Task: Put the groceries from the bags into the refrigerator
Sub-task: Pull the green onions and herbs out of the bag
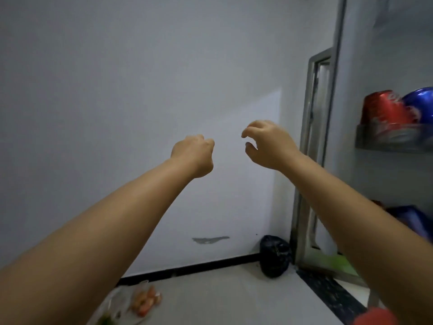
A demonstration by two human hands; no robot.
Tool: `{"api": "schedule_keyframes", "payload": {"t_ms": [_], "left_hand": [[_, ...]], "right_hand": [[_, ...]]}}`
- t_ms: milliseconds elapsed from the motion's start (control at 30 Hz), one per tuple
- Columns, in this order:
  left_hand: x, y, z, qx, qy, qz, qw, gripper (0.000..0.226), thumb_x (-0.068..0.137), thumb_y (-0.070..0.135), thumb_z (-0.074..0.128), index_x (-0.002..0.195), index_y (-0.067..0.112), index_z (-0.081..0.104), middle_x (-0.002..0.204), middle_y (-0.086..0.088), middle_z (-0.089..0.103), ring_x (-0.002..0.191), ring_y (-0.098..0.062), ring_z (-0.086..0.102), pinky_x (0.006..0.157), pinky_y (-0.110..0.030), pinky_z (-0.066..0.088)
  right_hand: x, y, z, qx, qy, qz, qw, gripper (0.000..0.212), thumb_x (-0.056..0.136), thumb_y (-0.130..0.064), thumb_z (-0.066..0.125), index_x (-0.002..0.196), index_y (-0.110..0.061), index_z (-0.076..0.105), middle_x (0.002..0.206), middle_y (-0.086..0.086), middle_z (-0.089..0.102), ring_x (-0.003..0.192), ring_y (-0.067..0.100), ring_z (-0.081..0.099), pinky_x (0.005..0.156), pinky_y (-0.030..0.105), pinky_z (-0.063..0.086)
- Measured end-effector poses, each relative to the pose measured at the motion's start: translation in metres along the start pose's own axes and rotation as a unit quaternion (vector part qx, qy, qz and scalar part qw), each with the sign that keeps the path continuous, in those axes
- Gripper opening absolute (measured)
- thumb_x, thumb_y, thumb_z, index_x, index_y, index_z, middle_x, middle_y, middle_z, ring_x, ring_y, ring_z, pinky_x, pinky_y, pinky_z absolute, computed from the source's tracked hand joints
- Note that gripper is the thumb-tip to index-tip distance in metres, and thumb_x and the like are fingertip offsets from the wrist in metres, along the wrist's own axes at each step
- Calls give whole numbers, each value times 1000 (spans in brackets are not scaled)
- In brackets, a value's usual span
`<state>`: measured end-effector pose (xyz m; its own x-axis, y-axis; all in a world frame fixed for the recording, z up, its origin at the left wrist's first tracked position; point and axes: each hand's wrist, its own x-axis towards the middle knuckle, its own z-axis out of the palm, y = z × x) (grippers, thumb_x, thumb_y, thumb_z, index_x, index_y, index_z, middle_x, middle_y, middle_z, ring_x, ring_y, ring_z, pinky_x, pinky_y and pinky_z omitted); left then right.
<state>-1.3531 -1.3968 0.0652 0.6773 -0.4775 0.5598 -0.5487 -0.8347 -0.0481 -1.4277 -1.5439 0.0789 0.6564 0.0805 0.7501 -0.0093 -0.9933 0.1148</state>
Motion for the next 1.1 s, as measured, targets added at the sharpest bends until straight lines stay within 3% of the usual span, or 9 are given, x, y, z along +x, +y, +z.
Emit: {"api": "schedule_keyframes", "payload": {"t_ms": [167, 367, 533, 867, 1100], "left_hand": [[-30, -118, 41, 45, -46, -32, 997, 31, 92, 8, 38, 120, 8, 51, 123, -11, 53, 113, -30, 51, 73, -33, 37], [-42, -230, 129, 58, -126, -54, 989, 34, 93, 10, 39, 125, 10, 50, 125, -11, 53, 115, -30, 51, 79, -35, 42], [-19, -306, 224, 64, -198, -71, 975, 33, 94, 9, 38, 124, 8, 50, 125, -14, 52, 113, -32, 51, 76, -35, 39], [92, -455, 404, 5, -299, -84, 951, 37, 95, 12, 38, 130, 8, 48, 130, -14, 51, 116, -32, 52, 85, -37, 45], [95, -583, 517, -46, -386, -108, 915, 32, 96, 13, 40, 124, 5, 52, 123, -13, 54, 110, -29, 55, 82, -35, 46]], "right_hand": [[33, -111, 82, 85, -40, 0, 996, 31, 91, -14, 45, 119, -10, 58, 127, 5, 58, 113, 26, 54, 87, 30, 43], [50, -195, 212, 125, -147, -15, 981, 32, 92, -14, 44, 121, -10, 57, 129, 6, 57, 115, 26, 53, 90, 34, 44], [76, -227, 336, 145, -232, -4, 962, 34, 92, -14, 43, 123, -11, 55, 130, 7, 55, 118, 26, 51, 94, 37, 44], [194, -258, 574, 190, -341, 38, 920, 34, 91, -13, 44, 123, -9, 56, 128, 12, 56, 116, 28, 52, 94, 37, 43], [231, -325, 723, 217, -437, 41, 872, 35, 92, -14, 44, 125, -7, 54, 130, 14, 55, 118, 28, 51, 96, 35, 41]]}}
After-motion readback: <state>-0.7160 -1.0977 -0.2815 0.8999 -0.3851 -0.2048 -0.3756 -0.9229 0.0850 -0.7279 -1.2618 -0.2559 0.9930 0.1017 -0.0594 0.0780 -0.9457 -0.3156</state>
